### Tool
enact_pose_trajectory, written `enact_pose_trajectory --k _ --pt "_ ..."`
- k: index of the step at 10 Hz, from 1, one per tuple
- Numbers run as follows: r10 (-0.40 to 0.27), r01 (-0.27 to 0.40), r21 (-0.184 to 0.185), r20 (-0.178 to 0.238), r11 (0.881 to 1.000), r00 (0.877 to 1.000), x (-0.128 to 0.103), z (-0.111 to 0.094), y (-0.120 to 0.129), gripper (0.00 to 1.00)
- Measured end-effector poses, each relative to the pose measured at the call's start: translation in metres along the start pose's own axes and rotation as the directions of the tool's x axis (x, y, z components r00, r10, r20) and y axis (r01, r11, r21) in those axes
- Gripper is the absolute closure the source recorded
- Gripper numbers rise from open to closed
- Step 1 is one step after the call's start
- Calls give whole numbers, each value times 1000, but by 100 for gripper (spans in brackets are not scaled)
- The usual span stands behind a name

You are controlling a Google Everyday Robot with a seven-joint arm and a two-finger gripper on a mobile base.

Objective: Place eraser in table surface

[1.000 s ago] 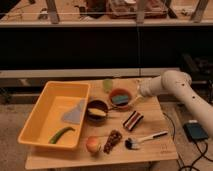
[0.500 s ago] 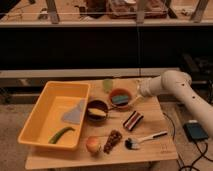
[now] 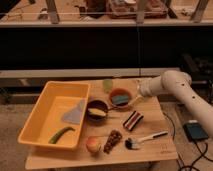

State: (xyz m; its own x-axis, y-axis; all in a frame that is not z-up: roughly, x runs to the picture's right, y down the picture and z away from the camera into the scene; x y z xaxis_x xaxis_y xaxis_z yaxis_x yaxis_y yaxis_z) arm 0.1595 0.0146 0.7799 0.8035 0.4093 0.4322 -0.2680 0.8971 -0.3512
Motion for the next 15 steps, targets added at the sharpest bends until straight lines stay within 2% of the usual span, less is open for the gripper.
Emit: enact_pose_trajectory --k 8,9,10,11,12,13,14,15 --pt "-7 7 -4 -6 1000 1000 1 -1 0 22" --pt "-39 38 -26 -32 999 999 3 -3 1 22" --pt "-102 98 -67 -57 993 993 4 -5 5 22" --pt "-204 194 -127 -79 973 976 5 -6 11 22" --pt "-325 299 -218 -96 929 941 12 -11 24 22" --pt "-390 347 -283 -112 894 914 18 -17 33 22" --pt "-433 372 -333 -128 866 892 25 -24 39 22" --pt "-456 386 -360 -134 850 880 27 -26 41 22"
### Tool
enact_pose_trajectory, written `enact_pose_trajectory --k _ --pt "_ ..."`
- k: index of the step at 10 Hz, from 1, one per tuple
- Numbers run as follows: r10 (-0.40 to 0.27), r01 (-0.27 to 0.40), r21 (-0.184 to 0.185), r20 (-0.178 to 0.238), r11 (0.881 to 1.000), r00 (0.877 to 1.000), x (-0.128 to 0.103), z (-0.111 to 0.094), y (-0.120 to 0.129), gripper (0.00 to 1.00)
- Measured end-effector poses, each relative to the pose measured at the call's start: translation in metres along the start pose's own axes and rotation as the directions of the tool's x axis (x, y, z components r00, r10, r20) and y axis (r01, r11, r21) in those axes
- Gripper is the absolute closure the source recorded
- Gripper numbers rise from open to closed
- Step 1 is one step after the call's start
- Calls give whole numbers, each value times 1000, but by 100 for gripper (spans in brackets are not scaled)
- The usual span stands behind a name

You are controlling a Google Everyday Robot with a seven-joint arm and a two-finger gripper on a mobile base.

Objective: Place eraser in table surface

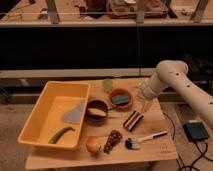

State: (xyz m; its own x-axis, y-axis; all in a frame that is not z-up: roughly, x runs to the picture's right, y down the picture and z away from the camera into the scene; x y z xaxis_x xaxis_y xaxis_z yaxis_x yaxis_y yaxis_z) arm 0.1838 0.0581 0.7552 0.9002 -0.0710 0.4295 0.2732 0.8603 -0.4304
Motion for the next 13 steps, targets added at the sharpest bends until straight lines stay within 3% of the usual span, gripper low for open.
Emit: enact_pose_trajectory --k 3,5,7,9,13 --pt "-1 1 -1 -14 1000 1000 1 0 2 22" --pt "-36 37 20 -73 999 997 -3 7 9 22" --pt "-122 126 20 -132 992 984 -8 25 33 22" --pt "-172 171 -19 -165 985 971 -11 35 41 22" --pt "-214 193 -107 -232 975 949 -7 69 52 22"
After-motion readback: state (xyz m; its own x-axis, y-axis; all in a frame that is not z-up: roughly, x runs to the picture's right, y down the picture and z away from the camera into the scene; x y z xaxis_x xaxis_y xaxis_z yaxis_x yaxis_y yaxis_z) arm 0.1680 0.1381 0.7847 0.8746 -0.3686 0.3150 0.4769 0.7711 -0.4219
